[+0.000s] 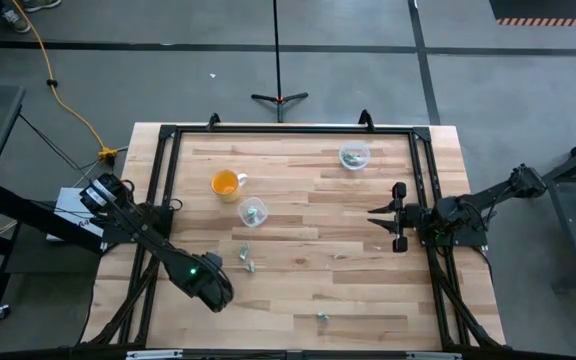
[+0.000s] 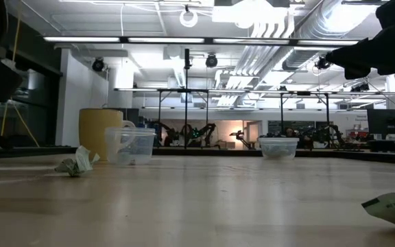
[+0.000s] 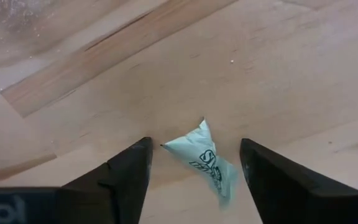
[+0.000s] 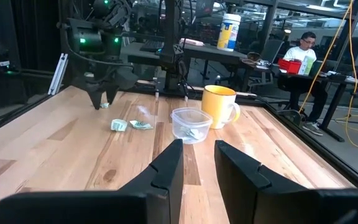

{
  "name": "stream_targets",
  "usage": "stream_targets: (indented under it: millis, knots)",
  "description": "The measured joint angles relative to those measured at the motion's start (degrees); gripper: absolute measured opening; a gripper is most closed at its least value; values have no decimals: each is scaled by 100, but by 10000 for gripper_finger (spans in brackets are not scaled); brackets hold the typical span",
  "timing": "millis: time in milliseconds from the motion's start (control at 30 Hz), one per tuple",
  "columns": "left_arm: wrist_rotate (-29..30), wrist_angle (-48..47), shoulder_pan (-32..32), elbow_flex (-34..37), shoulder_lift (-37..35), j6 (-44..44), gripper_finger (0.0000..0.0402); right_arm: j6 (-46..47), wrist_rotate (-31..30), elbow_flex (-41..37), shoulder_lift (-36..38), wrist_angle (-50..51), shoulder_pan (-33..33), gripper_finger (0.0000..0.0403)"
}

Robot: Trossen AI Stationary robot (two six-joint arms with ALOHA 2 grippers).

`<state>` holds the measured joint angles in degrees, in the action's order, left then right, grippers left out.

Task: Pick and place Stevia / Truvia into bins
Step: Put the stevia packet into the bottom transparent container

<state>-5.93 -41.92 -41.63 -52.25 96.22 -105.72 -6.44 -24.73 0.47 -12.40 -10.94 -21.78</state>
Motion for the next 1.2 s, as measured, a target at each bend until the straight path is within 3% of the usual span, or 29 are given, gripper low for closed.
stream_targets:
  millis: [333,633,800,933,1067,1200]
  knots:
    - [10,-23,-2,7,-4,207,166,0,0,0,0,0,1,83]
    - [307,-68,167,-181,-70,953,26,-2,-29,0,0,-2,0,83]
    - [819,-361,513,-449,-214,1709,43,-2,-39,0,0,-4,0,83]
    - [1758,-713,1025,-701,-352,2669,67,-2,-40,0,1,-4,1,83]
    - [2807,-781,1713,-915,-433,3825,42,-4,-41,0,2,-15,1,83]
    - [3206,-670,2412,-1084,-431,4931,28,-21,-42,0,2,-13,1,83]
